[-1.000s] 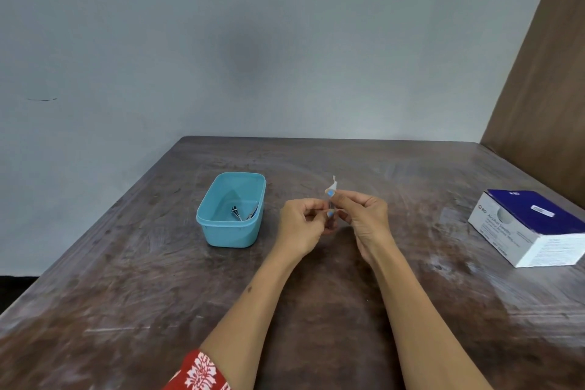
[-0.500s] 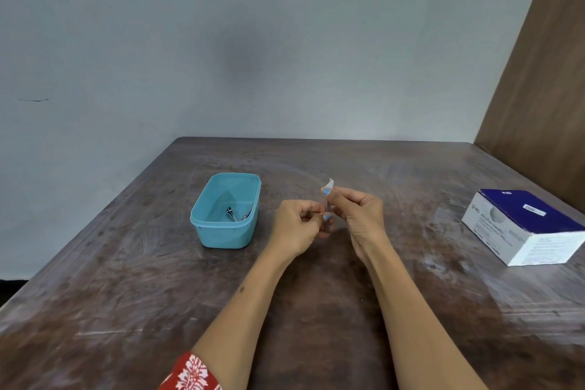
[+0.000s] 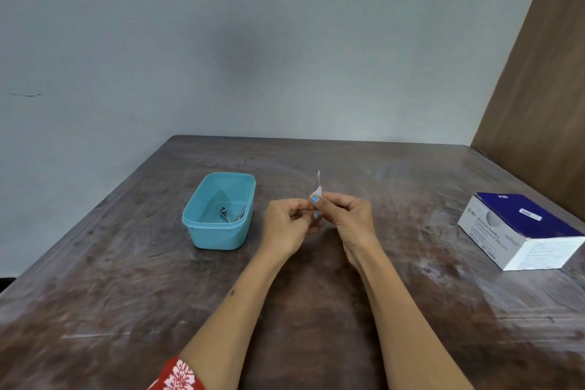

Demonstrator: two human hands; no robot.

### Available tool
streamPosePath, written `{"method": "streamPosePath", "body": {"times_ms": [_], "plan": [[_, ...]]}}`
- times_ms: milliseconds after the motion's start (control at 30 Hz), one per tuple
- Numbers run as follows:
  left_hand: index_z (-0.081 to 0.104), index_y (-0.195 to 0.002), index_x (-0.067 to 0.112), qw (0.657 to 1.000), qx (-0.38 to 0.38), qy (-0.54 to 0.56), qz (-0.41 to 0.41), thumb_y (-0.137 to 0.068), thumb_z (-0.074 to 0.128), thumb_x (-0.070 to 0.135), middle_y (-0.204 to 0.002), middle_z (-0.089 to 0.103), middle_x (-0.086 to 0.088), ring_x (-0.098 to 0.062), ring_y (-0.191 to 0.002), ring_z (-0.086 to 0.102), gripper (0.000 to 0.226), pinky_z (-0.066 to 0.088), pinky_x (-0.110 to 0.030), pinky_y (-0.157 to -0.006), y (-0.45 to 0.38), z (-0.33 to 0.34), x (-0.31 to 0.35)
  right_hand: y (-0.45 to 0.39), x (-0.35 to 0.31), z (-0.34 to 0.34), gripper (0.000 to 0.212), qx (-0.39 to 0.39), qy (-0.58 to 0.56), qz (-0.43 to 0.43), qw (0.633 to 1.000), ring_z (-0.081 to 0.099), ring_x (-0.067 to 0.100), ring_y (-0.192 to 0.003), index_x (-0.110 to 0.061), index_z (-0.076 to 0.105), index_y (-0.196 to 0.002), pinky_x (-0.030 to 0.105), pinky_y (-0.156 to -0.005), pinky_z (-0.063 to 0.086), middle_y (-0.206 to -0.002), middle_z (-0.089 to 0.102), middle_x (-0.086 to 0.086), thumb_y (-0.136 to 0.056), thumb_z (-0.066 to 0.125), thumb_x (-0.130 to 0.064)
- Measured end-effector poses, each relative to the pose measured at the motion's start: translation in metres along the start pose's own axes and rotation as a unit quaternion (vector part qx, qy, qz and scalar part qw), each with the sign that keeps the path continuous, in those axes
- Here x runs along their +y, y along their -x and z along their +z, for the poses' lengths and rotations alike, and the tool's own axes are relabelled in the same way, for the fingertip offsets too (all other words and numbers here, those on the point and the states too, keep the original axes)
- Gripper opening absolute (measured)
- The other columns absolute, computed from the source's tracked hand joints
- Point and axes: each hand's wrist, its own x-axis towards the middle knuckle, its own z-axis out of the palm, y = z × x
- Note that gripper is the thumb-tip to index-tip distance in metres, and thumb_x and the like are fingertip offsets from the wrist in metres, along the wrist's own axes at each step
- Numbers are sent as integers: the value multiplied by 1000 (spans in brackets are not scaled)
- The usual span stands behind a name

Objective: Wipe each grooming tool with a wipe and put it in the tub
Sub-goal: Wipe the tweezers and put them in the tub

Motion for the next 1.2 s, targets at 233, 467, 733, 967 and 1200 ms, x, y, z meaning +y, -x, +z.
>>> {"method": "streamPosePath", "body": {"times_ms": [233,467,733,967,1200], "plan": [[68,-92,8,994,-74,24,-79,-82,64,-2,-85,71,-12,-21,-79,71,15,59,-34,-74,-1,-2,1,-3,-3,0,9,55,-5,-15,998,64,1,-68,-12,73,-83,15,-65,50,-71,71,-5,-75,76,-13],[67,-101,4,997,-46,-22,-58,-83,64,-1,-88,71,-13,-18,-78,71,20,60,-29,-69,0,1,1,-5,2,-2,13,38,-32,22,999,60,14,-71,-9,75,-84,26,-69,47,-67,70,-2,-72,77,-14],[67,-98,2,995,-61,9,-79,-81,65,-3,-85,71,-15,-22,-77,71,17,60,-35,-73,1,2,2,-7,1,-1,16,60,-75,34,995,59,14,-71,-5,73,-83,28,-69,47,-67,69,-1,-70,77,-14],[66,-102,1,996,-41,14,-74,-83,63,-2,-86,71,-13,-20,-76,71,20,60,-32,-71,0,0,2,0,-3,2,6,34,-59,46,997,55,12,-56,-5,72,-80,23,-53,47,-58,65,1,-75,74,-8],[67,-103,3,997,-32,11,-63,-84,63,-2,-88,71,-12,-19,-78,71,20,59,-28,-69,2,1,2,0,2,1,12,40,-42,37,998,58,20,-71,-6,74,-82,33,-69,50,-68,69,5,-73,76,-15]]}}
